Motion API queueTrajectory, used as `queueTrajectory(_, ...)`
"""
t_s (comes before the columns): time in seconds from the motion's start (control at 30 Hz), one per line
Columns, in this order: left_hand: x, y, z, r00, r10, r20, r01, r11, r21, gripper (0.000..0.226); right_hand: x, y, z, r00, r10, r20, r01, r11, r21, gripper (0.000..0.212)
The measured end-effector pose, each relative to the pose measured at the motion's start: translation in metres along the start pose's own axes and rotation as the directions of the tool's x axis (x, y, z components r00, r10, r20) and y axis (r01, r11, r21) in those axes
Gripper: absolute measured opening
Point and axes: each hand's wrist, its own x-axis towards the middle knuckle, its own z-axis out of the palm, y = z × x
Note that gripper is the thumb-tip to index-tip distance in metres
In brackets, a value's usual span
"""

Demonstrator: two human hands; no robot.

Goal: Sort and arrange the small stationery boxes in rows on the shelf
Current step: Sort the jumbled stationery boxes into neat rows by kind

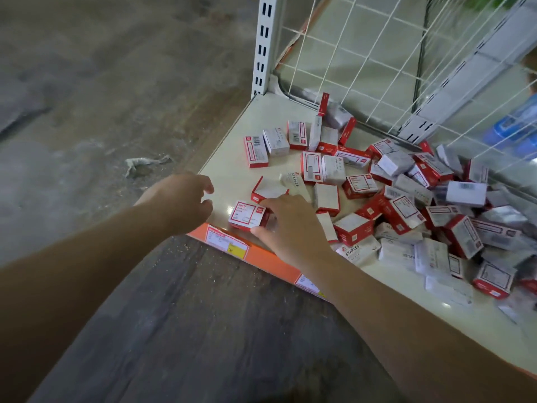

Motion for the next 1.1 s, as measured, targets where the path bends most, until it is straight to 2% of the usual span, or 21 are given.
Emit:
queueTrajectory(0.13,0.004,-0.007,0.002,1.0,-0.016,0.027,0.016,1.0,-0.023,0.032,0.015,-0.004,0.009,0.998,-0.002,-0.061,0.003,1.0,0.025,0.041)
queueTrajectory(0.23,0.007,-0.012,0.002,0.999,-0.031,0.027,0.032,0.999,-0.027,0.031,0.025,-0.007,0.018,1.0,0.004,0.007,-0.004,1.0,0.008,0.043)
queueTrajectory(0.4,0.009,-0.012,0.005,0.999,-0.049,0.016,0.049,0.998,-0.028,0.031,0.032,-0.009,0.024,0.991,-0.073,0.111,0.076,0.997,-0.02,0.035)
queueTrajectory(0.5,0.01,-0.007,0.007,0.999,-0.044,0.005,0.044,0.998,-0.047,0.034,0.028,-0.01,0.018,0.988,-0.116,0.104,0.116,0.993,0.01,0.026)
queueTrajectory(0.57,0.011,-0.001,0.009,1.0,-0.025,0.007,0.026,0.998,-0.062,0.037,0.025,-0.007,0.01,0.993,-0.096,0.063,0.092,0.993,0.071,0.025)
queueTrajectory(0.63,0.011,0.005,0.011,1.0,0.004,0.028,-0.002,0.996,-0.084,0.039,0.02,0.002,-0.001,0.995,-0.059,0.075,0.048,0.988,0.148,0.022)
queueTrajectory(0.7,0.01,0.01,0.014,0.998,0.024,0.056,-0.018,0.994,-0.107,0.038,0.015,0.012,-0.01,0.994,0.015,0.105,-0.035,0.981,0.189,0.028)
queueTrajectory(0.87,0.007,0.013,0.024,0.997,0.04,0.071,-0.032,0.994,-0.108,0.033,0.009,0.03,-0.018,0.992,0.107,0.064,-0.116,0.978,0.174,0.029)
queueTrajectory(1.1,0.005,0.013,0.026,0.998,0.015,0.06,-0.009,0.995,-0.095,0.033,0.01,0.034,-0.022,0.99,0.139,0.016,-0.14,0.984,0.112,0.027)
